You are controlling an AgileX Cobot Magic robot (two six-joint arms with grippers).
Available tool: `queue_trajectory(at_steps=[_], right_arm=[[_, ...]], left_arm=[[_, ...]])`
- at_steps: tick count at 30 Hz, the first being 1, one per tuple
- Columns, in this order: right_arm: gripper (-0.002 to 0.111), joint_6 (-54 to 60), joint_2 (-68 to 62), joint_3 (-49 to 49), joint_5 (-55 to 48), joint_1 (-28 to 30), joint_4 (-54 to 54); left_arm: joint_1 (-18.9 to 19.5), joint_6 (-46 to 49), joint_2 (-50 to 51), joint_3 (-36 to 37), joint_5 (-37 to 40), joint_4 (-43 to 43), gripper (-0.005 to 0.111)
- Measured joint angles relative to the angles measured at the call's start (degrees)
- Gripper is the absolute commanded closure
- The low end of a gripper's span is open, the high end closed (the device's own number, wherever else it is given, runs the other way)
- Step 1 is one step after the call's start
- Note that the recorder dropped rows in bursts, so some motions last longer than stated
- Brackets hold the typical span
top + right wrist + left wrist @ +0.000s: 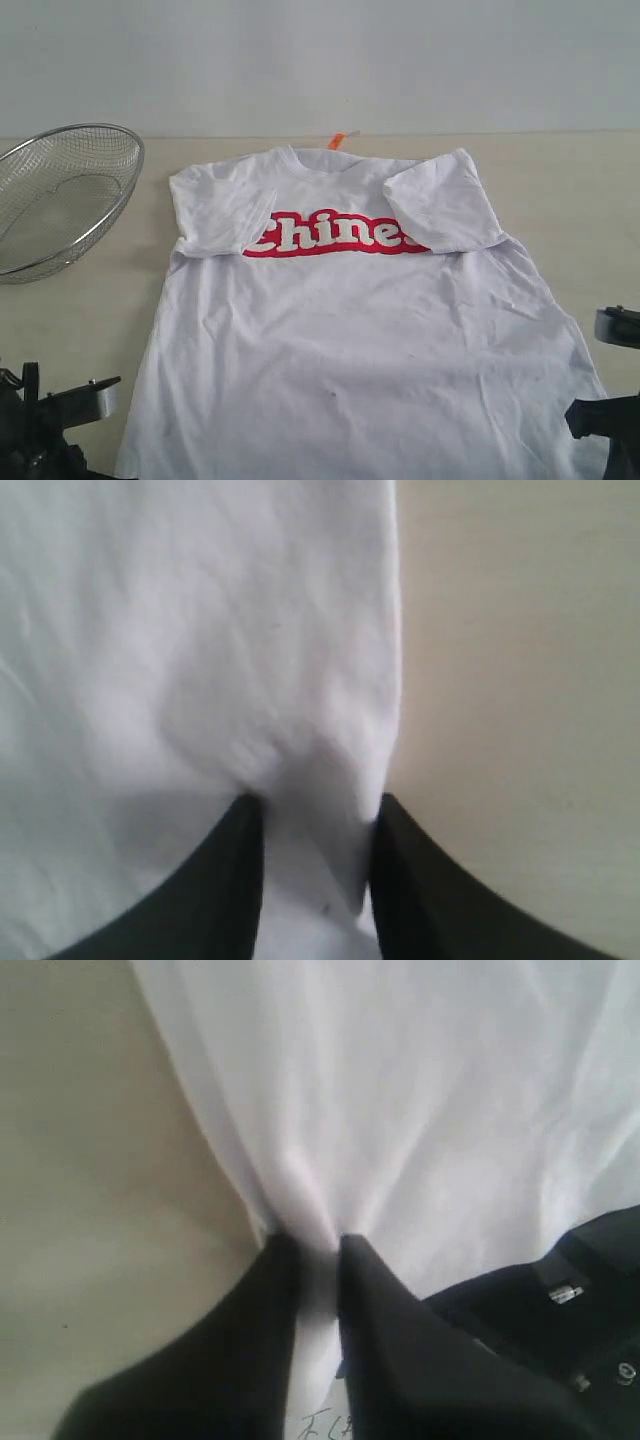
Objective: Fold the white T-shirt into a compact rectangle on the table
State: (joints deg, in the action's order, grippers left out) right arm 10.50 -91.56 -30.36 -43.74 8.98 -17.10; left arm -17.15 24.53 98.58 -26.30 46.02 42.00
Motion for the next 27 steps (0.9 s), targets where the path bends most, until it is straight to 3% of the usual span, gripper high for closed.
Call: queue_trajectory(at_steps=[5,11,21,27], right_arm=[[0.109,0.88,-0.29,0.00,0.22,0.00,-0.23],[0.108,2.02,-0.50,0.00,0.22,0.00,-3.13],[0.108,12.84,-0.59,-1.04,-1.19,0.00,-17.56],[0.108,15.21,0.32,-2.13,-1.86,0.00,-20.91]], left_arm=[[0.00,0.57,1.07,0.00,0.00,-0.08,0.102],[0.00,1.94,1.48,0.00,0.10,0.24,0.102],[0.00,2.96,0.50,-0.21,-0.26,0.88,0.102],[0.00,2.78,-5.56,-2.79,-5.89,-0.29,0.102]])
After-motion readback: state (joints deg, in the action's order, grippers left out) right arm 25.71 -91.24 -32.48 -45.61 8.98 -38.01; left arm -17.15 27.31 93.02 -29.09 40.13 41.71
